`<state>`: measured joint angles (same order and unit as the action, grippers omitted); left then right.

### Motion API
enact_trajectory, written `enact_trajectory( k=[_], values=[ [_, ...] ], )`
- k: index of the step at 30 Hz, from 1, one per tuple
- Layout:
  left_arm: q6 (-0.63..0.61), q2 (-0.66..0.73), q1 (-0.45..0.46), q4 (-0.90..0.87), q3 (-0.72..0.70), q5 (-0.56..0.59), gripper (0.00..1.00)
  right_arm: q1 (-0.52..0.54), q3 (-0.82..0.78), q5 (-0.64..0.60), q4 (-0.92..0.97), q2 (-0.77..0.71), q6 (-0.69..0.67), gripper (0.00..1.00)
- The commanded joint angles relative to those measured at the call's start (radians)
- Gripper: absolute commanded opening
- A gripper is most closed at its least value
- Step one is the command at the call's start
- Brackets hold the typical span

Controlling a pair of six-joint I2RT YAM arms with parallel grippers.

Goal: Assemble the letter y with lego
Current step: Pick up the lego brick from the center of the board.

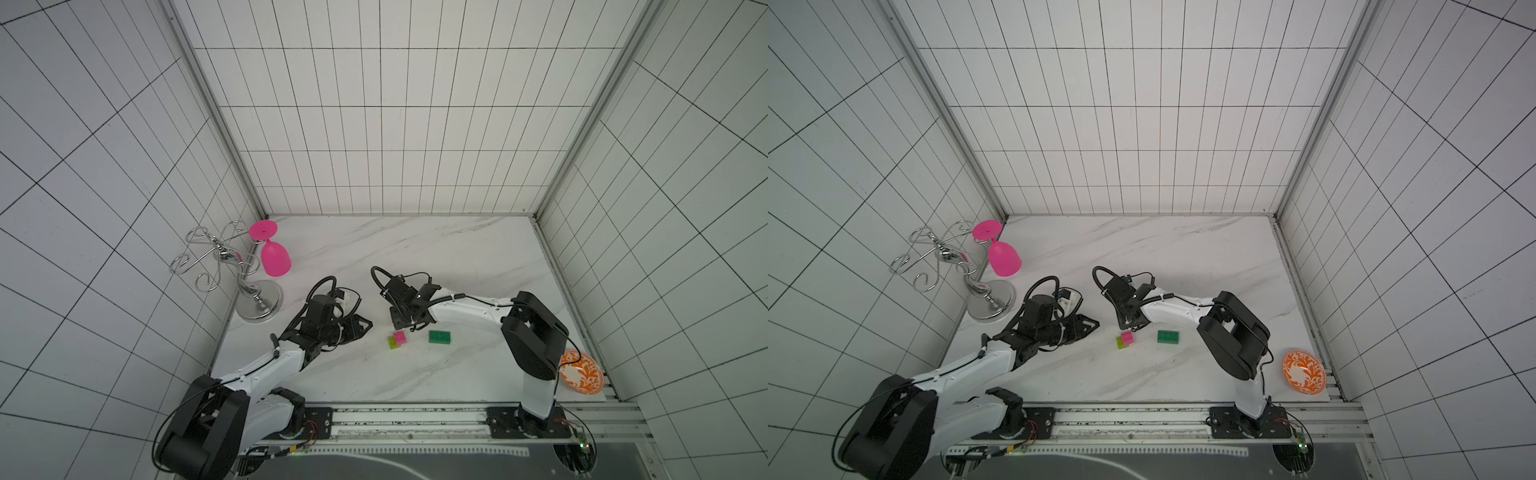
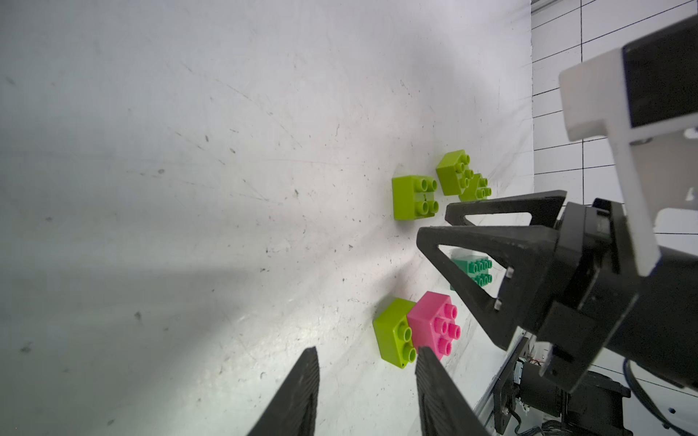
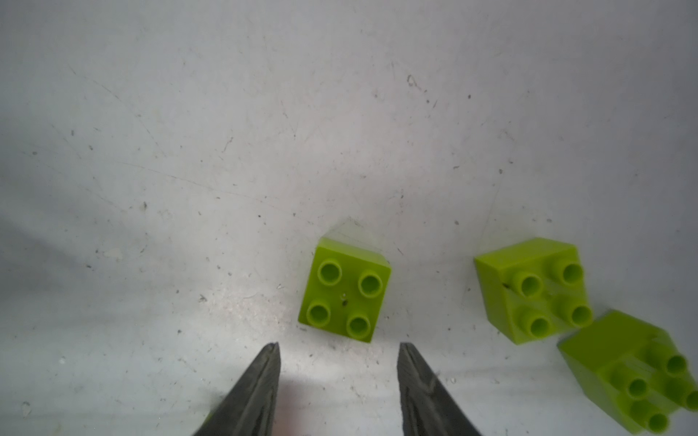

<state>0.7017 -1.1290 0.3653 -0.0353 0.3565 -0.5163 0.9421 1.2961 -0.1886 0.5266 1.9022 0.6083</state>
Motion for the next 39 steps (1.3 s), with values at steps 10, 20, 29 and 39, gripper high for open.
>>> enact_trajectory(
  k=[10,20,29,39],
  values=[
    [-0.019,0.01,-0.006,-0.002,-0.004,0.012,0.44,-0.024,0.085,-0.015,-0.003,0.042,0.045,0.46],
    [-0.022,0.0,-0.007,0.003,-0.005,0.01,0.43,-0.04,0.078,0.015,-0.038,0.049,0.037,0.45],
    [-0.022,-0.002,-0.009,0.006,-0.008,0.012,0.43,-0.047,0.071,0.017,-0.042,0.053,0.038,0.42],
    [-0.022,-0.002,-0.011,0.008,-0.01,0.009,0.43,-0.047,0.061,0.032,-0.039,0.061,0.042,0.38]
  ],
)
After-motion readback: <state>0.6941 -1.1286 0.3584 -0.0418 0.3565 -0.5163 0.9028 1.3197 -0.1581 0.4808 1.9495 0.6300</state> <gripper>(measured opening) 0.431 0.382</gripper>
